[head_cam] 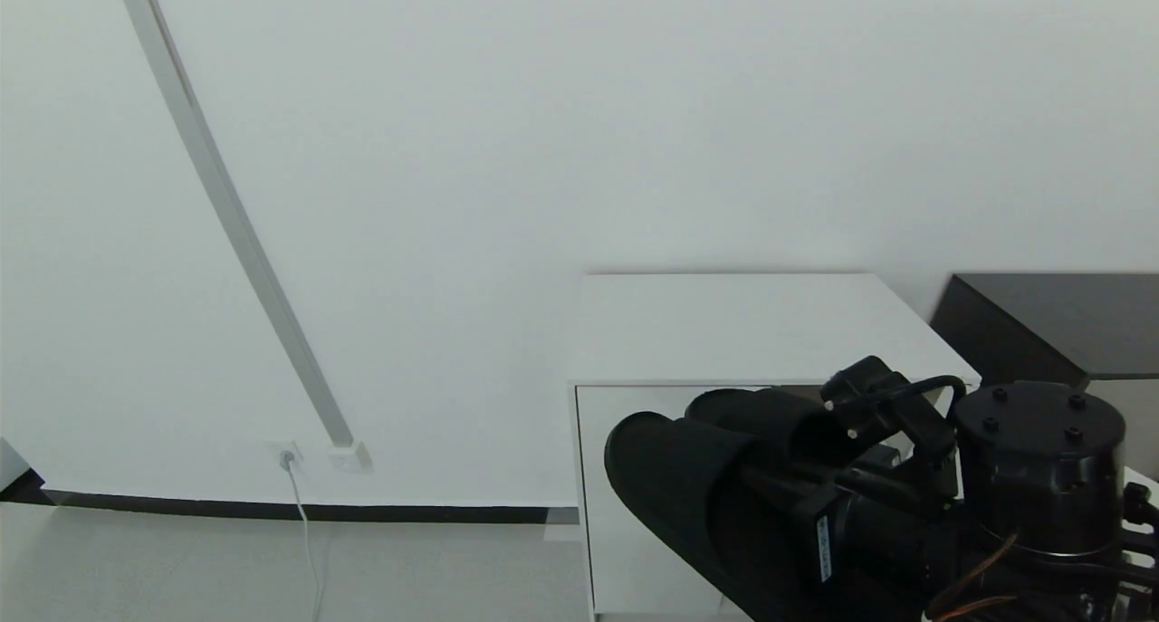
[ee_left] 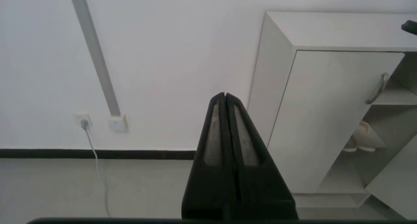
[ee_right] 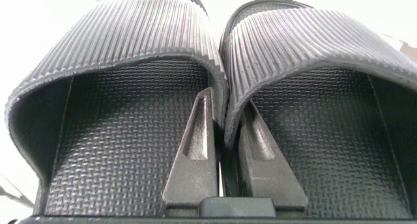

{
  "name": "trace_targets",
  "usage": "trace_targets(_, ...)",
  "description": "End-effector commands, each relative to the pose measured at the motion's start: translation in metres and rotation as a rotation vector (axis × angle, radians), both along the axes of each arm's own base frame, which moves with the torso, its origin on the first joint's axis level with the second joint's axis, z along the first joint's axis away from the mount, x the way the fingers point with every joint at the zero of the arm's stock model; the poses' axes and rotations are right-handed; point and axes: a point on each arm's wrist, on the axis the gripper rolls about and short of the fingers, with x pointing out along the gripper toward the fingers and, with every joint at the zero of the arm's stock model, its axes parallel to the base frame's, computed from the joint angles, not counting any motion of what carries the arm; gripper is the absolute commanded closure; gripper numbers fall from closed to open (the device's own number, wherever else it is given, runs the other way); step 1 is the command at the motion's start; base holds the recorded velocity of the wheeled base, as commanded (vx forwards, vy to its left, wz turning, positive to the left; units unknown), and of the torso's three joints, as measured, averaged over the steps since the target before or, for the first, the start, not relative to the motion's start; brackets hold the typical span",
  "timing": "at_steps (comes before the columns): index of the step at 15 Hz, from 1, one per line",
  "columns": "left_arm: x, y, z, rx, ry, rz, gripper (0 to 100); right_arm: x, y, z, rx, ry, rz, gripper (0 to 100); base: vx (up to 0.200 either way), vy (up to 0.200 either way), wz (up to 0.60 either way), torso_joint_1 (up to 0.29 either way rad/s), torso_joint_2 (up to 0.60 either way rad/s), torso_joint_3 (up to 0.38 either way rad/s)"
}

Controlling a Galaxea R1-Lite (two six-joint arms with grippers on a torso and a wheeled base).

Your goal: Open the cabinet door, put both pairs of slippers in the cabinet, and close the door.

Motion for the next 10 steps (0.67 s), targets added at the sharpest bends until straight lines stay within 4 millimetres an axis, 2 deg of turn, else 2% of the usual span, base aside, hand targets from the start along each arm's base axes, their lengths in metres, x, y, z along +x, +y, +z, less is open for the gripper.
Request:
trace_targets(1, 0.0001, 0.0000, 0.0002, 0.000, 0.000, 0.001, 100, 0.0007, 0.0008, -0.0024, -0.007, 0.006, 0.000, 100, 0.000, -0.200, 0.00, 0.012, 0.01, 0.002)
trace_targets(10, 0.0001, 0.0000, 0.0000, 0.000, 0.001, 0.001, 100, 0.0005, 0.0006, -0.0065, -0.016, 0.016, -0.001, 100, 0.000, -0.200, 0.00, 0.003, 0.00, 0.003)
